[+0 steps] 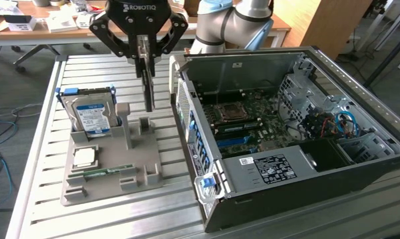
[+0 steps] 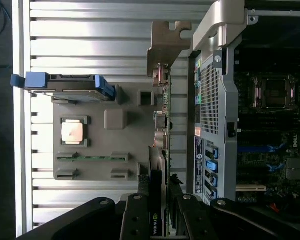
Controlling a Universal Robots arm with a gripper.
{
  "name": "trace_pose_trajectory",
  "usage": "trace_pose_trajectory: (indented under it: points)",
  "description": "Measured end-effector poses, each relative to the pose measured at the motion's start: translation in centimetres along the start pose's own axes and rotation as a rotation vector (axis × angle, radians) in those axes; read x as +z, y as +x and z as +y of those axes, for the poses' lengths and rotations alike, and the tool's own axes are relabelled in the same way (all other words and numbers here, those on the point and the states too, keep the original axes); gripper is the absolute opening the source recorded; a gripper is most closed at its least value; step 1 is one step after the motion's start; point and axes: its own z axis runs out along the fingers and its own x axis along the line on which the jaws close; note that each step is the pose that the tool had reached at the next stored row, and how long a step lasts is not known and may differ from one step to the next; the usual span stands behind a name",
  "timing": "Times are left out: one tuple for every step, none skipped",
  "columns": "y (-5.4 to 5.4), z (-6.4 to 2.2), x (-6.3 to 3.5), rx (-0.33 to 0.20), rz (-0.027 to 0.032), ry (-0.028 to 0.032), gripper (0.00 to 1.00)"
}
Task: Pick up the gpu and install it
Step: 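Pick up the gpu and move the gpu toward the slot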
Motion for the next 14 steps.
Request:
trace_pose_trajectory:
  points:
    - [-0.3, 0.00, 0.01, 0.000, 0.0000, 0.0000, 0.26]
    - [-0.7, 0.01, 0.02, 0.000, -0.0001, -0.0001, 0.26]
    - [-1.1, 0.01, 0.01, 0.000, 0.0000, 0.0000, 0.26]
    - [-1.5, 0.02, 0.02, 0.000, 0.0000, -0.0001, 0.26]
    - [-1.9, 0.03, 0.02, 0.000, 0.0001, -0.0001, 0.26]
    - [-2.3, 0.04, 0.03, 0.000, 0.0000, -0.0002, 0.26]
    - [-2.7, 0.05, 0.04, 0.000, 0.0000, -0.0002, 0.26]
    - [-3.1, 0.05, 0.05, 0.000, -0.0001, -0.0003, 0.26]
    - [-3.6, 0.06, 0.05, 0.000, 0.0000, -0.0002, 0.26]
    - [-4.0, 0.07, 0.06, 0.000, 0.0000, -0.0002, 0.26]
    - [-4.5, 0.08, 0.06, 0.000, 0.0001, -0.0003, 0.26]
    - [-4.9, 0.09, 0.07, 0.000, 0.0000, -0.0004, 0.26]
    - [-5.4, 0.09, 0.08, 0.000, 0.0000, -0.0005, 0.26]
    - [-5.8, 0.10, 0.10, 0.000, -0.0001, -0.0008, 0.26]
